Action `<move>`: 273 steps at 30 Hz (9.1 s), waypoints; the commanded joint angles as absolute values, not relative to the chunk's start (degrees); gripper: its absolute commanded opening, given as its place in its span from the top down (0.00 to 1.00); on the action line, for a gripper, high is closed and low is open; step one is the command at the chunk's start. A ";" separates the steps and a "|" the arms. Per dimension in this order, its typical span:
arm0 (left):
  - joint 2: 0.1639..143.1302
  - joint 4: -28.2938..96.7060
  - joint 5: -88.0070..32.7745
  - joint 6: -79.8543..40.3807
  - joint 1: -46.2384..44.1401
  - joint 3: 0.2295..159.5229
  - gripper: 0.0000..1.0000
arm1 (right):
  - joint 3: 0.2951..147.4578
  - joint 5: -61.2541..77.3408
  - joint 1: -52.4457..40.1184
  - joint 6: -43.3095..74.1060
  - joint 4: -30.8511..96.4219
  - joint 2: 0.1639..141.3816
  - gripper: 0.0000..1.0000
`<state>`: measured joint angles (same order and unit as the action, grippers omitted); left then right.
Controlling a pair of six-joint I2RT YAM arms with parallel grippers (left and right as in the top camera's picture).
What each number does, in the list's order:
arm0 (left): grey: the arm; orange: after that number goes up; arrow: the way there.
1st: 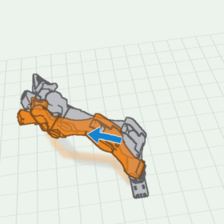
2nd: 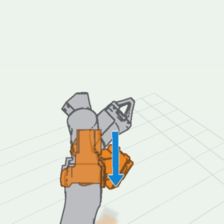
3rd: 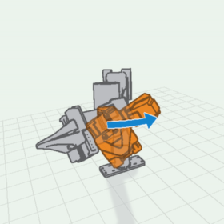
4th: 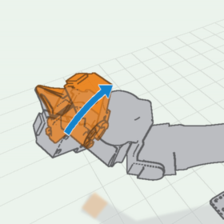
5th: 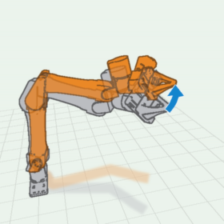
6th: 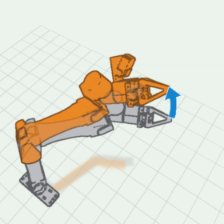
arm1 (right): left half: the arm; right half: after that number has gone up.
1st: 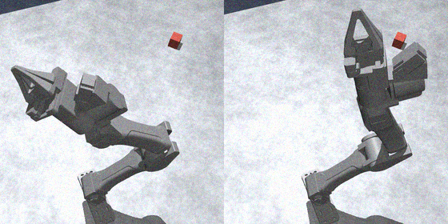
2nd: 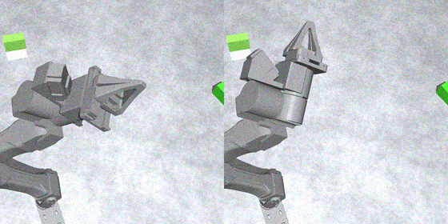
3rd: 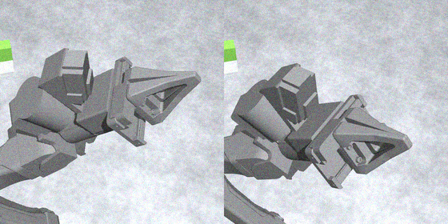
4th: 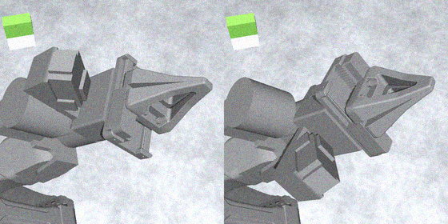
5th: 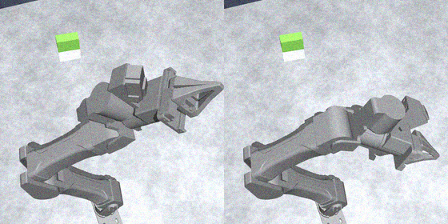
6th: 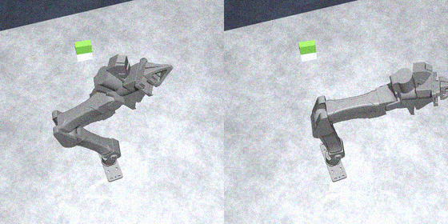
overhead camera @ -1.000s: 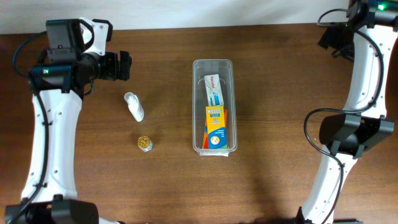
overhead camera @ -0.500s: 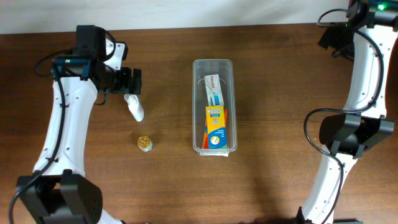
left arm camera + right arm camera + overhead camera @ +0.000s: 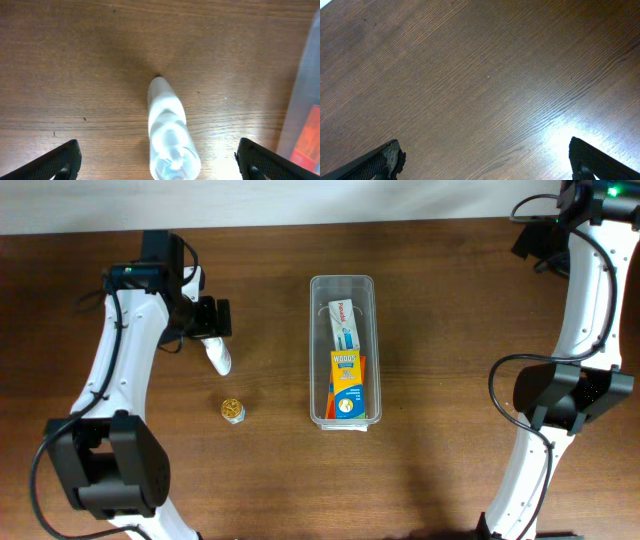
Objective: Pack container
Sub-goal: 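Move the left gripper over the white spray bottle, then lower the left gripper and close it on the spray bottle, then lift the spray bottle and carry it right over the container, then lower the spray bottle into the container beside the yellow box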
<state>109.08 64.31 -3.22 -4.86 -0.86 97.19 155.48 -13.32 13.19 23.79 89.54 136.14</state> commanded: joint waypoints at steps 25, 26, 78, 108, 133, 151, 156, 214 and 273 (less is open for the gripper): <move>113.69 66.24 -0.23 -8.29 -3.97 98.24 0.01 | 156.53 -14.39 13.17 24.08 89.52 136.62 0.02; 113.69 66.26 0.73 -8.32 -3.97 98.24 0.01 | 156.53 -14.39 13.17 24.08 89.52 136.62 0.02; 117.43 64.84 0.43 -8.29 -3.86 98.17 0.25 | 156.53 -14.39 13.17 24.08 89.52 136.62 0.02; 117.97 65.23 0.45 -8.10 -3.86 96.99 0.45 | 156.53 -14.39 13.17 24.10 89.52 136.62 0.02; 118.19 65.65 -0.01 -8.10 -3.92 96.99 0.68 | 156.53 -14.39 13.17 24.08 89.52 136.62 0.02; 118.17 72.05 -1.61 -8.10 -3.99 106.34 0.75 | 156.53 -14.39 13.17 24.08 89.52 136.62 0.02; 118.15 76.42 -5.43 -8.12 -3.99 113.43 0.76 | 156.53 -14.39 13.17 24.08 89.52 136.62 0.02; 118.17 86.89 -3.55 -30.61 -34.00 126.48 0.76 | 156.53 -14.39 13.17 24.08 89.52 136.62 0.02; 131.15 89.67 -2.79 -29.93 -34.15 126.41 0.75 | 156.53 -14.39 13.17 24.10 89.52 136.62 0.02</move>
<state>128.73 88.92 -2.33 -29.85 -33.85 125.23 155.48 -13.32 13.19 23.81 89.54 136.14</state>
